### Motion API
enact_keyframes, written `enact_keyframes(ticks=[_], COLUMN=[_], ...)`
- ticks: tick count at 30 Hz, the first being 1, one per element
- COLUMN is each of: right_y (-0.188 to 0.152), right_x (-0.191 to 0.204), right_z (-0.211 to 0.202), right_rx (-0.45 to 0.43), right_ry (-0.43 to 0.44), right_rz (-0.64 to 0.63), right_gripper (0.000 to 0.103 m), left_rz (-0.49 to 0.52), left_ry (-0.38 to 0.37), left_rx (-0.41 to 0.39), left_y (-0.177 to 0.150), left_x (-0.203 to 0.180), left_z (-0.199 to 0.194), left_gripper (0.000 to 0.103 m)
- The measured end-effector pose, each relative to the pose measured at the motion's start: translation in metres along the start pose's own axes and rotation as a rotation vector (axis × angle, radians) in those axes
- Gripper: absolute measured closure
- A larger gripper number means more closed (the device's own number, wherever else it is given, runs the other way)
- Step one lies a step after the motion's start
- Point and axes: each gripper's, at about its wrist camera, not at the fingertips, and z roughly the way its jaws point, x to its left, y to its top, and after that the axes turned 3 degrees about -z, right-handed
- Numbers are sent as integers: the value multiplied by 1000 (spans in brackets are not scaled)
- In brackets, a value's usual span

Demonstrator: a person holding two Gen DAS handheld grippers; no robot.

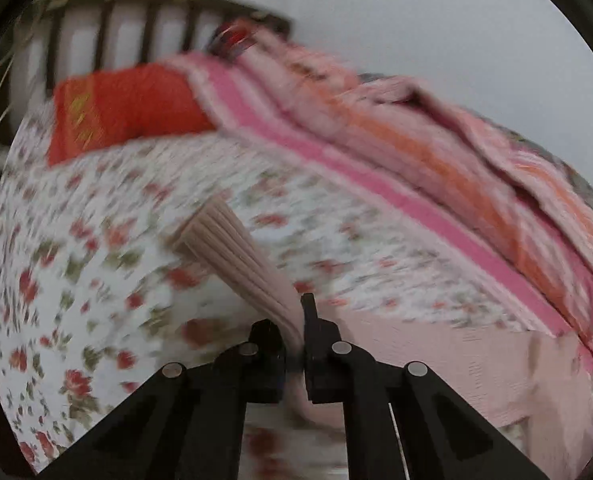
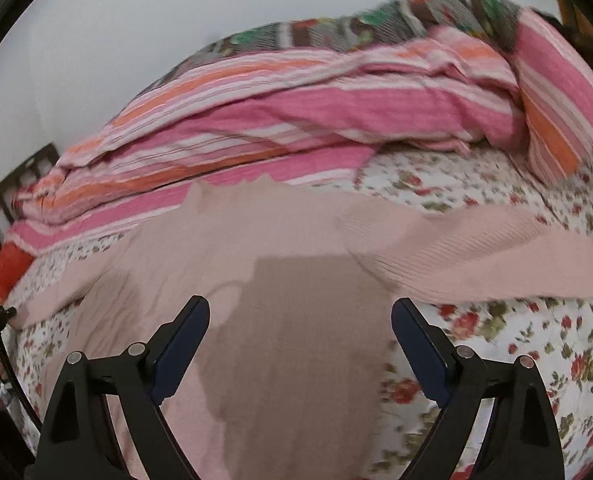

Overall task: Fold small clothes
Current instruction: 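Grasp a sweater sleeve with the left tool and lift it across the body, then lay the held sleeve onto the sweater body and open the left tool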

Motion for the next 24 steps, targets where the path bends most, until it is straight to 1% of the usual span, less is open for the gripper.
enact_keyframes(ticks=[1, 3, 5, 7, 10, 12, 13, 15, 19, 21, 23, 24], right_y=[1, 1, 0, 0, -5, -9, -10, -13, -13, -12, -10, -10], right_x=[-7, -16, -28, -37, -58, -74, -83, -100, -125, -133, -135, -135], right_z=[-2, -8, -16, -23, -39, -48, -52, -60, -70, -73, -77, -79], right_rx=[-4, -12, -21, -29, -63, -75, -77, -85, -107, -111, -115, -121], right_ry=[-5, -13, -14, -24, -62, -66, -67, -76, -95, -95, -99, -106], right_rz=[11, 22, 40, 47, 49, 71, 86, 117, 176, 199, 190, 181], right_gripper=[13, 13, 13, 13, 13, 13, 13, 13, 13, 13, 13, 13], left_rz=[16, 67, 142, 231, 337, 391, 432, 485, 636, 687, 733, 743], left_ry=[-20, -73, -132, -200, -294, -347, -385, -430, -517, -533, -552, -562], left_rx=[-8, -22, -40, -53, -72, -71, -64, -48, 19, 58, 118, 151], left_y=[3, 6, 4, -4, -25, -42, -56, -78, -148, -176, -208, -218], left_x=[-14, -54, -103, -159, -230, -270, -298, -332, -406, -428, -445, -451], left_z=[-5, -17, -32, -48, -72, -85, -92, -101, -114, -115, -112, -108], left_gripper=[96, 96, 96, 96, 96, 96, 96, 96, 96, 96, 96, 96])
